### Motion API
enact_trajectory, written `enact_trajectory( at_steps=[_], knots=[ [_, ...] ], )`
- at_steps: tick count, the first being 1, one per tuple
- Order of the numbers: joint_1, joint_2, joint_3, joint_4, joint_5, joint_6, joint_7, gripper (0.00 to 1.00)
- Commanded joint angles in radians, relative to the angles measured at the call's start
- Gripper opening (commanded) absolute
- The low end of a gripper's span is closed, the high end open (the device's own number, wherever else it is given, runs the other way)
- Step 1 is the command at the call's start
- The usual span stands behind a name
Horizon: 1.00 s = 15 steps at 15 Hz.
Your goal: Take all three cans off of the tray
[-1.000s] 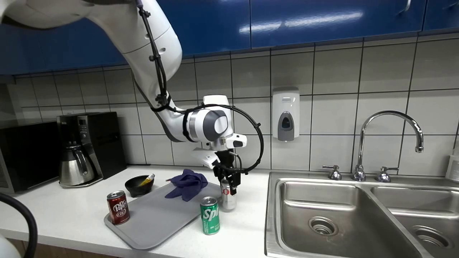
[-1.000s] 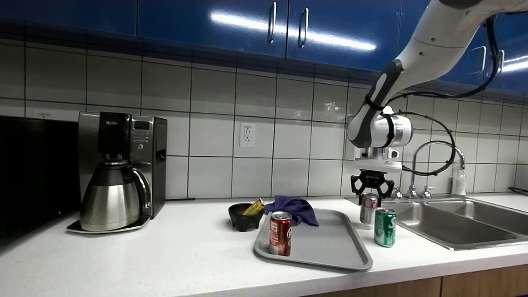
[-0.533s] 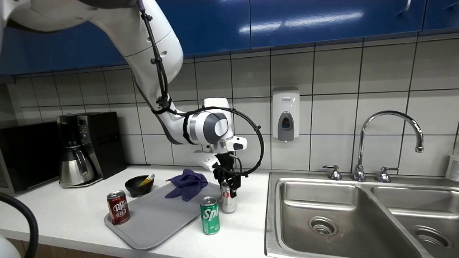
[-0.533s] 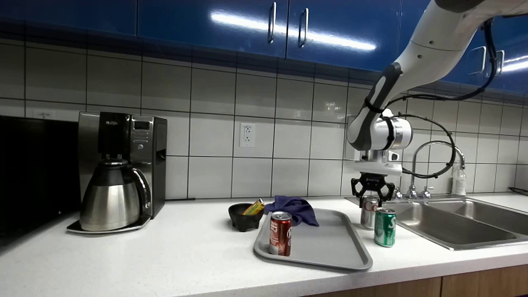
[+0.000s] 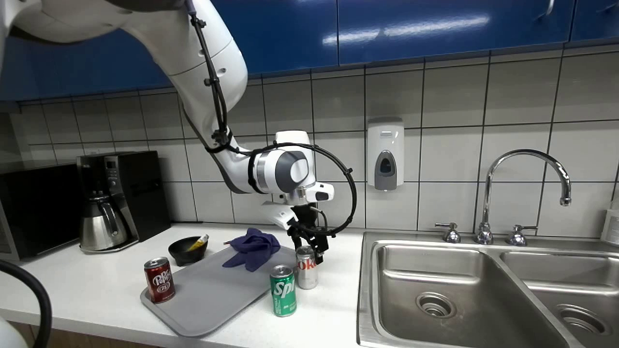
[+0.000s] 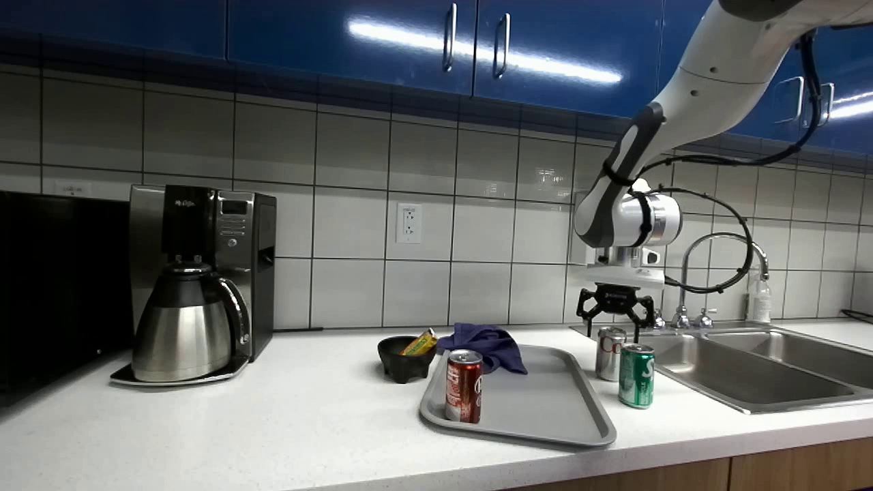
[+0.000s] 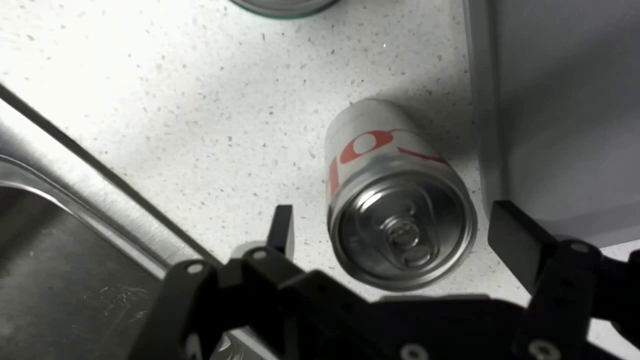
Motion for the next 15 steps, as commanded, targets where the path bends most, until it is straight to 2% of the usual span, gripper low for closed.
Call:
enact_trajectory(
  at_steps=[1, 15],
  knots=[
    [-0.016, -0.03, 0.008, -0.004, 0.023, -0.001, -0.026, 1.0],
    [-0.003, -0.202, 0.025, -0.106, 0.001, 0.005, -0.056, 1.0]
  ],
)
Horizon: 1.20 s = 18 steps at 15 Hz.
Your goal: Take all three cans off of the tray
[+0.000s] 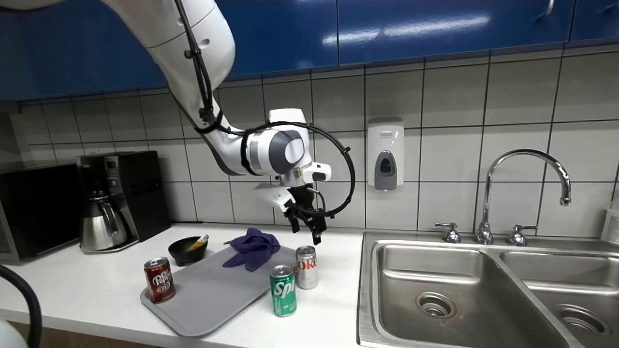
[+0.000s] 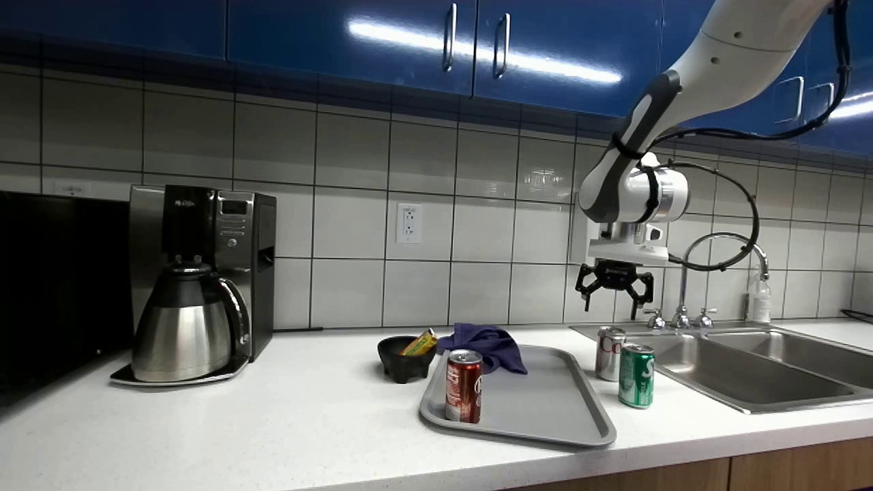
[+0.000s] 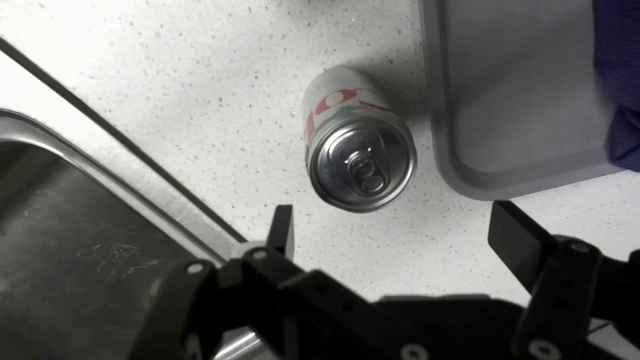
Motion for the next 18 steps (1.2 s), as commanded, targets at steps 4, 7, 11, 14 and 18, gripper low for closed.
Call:
enact_trajectory(
  at_steps=[4, 7, 11, 14, 18],
  knots=[
    [0.013, -0.136, 0.046, -0.106, -0.013, -0.003, -0.03, 1.0],
    [0.033, -0.17, 0.076, -0.138, -0.024, -0.001, -0.022, 1.0],
    [0.061, -0.201, 0.119, -0.174, -0.046, 0.003, -0.01, 1.0],
    [0.084, -0.22, 0.154, -0.196, -0.048, 0.0, -0.009, 1.0],
    [0.118, -0.238, 0.204, -0.22, -0.041, -0.003, -0.015, 1.0]
  ],
)
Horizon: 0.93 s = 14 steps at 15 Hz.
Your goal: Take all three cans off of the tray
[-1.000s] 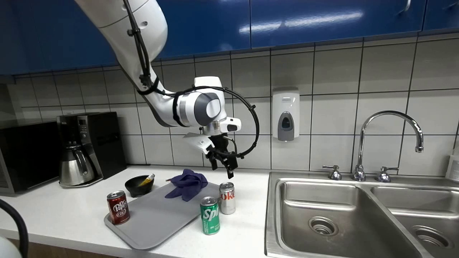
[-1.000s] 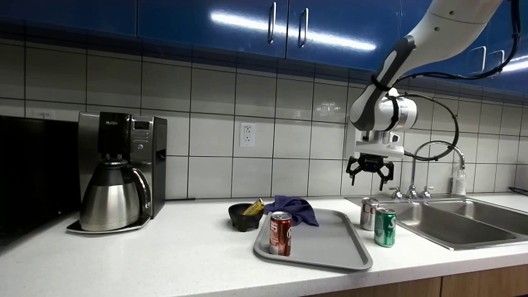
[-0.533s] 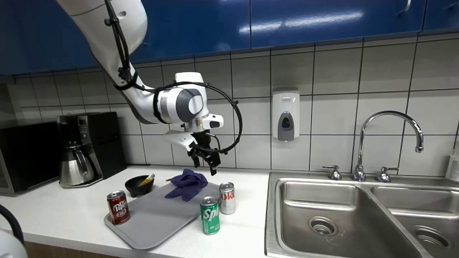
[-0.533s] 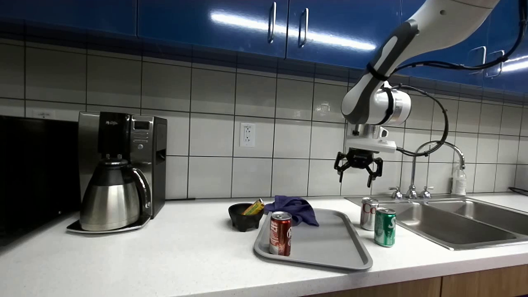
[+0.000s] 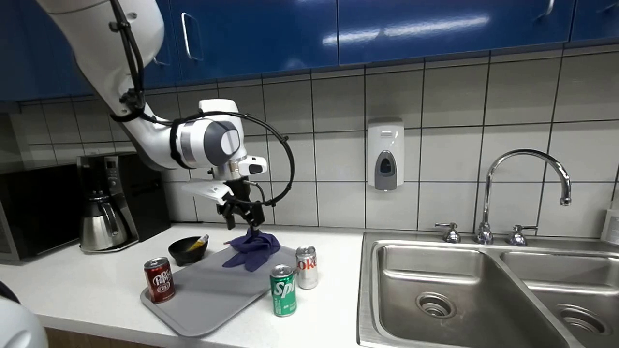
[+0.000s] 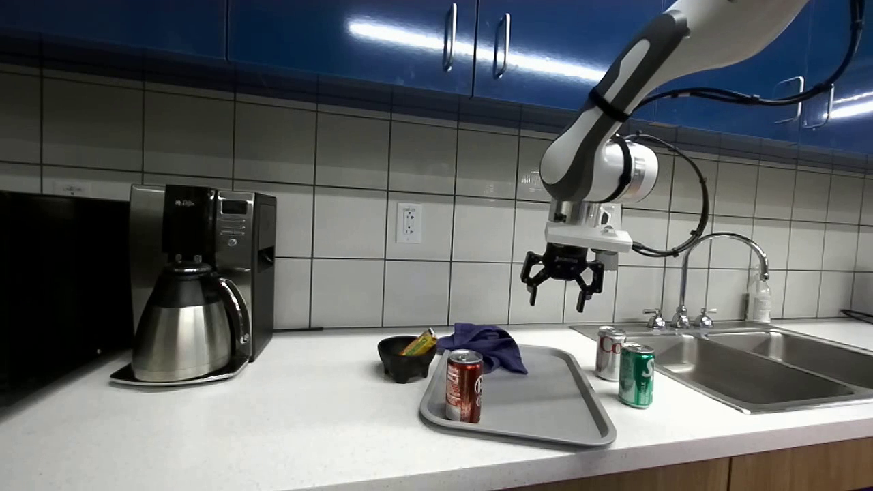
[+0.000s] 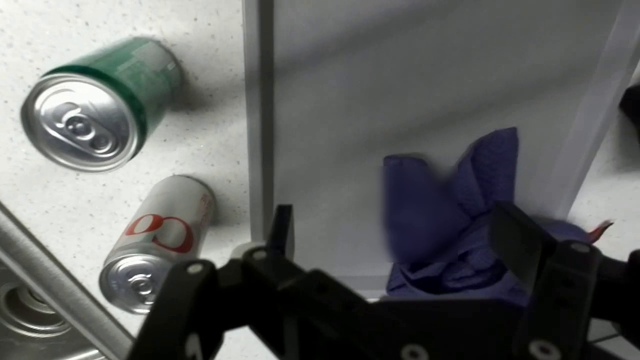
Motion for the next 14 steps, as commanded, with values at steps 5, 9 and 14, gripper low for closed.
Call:
enact_trajectory(
  at_steps=[5, 9, 14],
  knots=[
    [0.058, -0.061, 0.092, -0.054, 0.009, -0.001, -0.015, 1.0],
    [0.088, -0.065, 0.129, -0.058, 0.024, -0.002, -0.033, 1.0],
    [0.122, -0.062, 0.168, -0.07, 0.036, -0.001, -0.072, 1.0]
  ],
)
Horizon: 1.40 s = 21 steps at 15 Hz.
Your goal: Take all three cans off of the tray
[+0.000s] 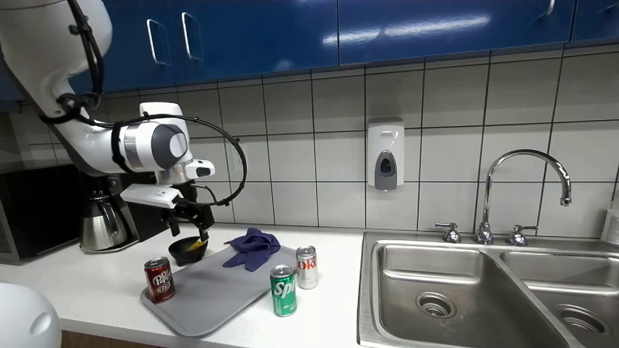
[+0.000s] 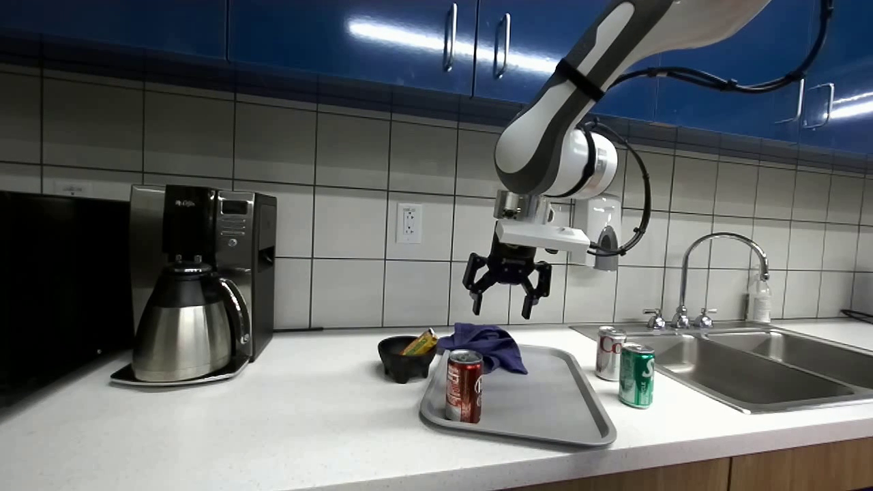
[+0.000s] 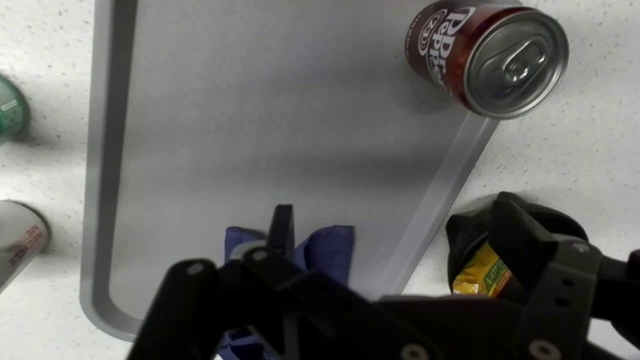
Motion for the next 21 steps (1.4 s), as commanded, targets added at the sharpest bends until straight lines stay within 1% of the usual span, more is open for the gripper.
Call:
enact_trajectory(
  at_steps=[1, 11, 21],
  knots=[
    [0.016, -0.029, 0.029, -0.03, 0.027, 0.0, -0.061, 1.0],
    [0.052, -0.012, 0.07, -0.045, 0.058, 0.004, -0.177, 1.0],
    [0.062, 0.041, 0.081, -0.033, 0.047, 0.001, -0.246, 1.0]
  ],
)
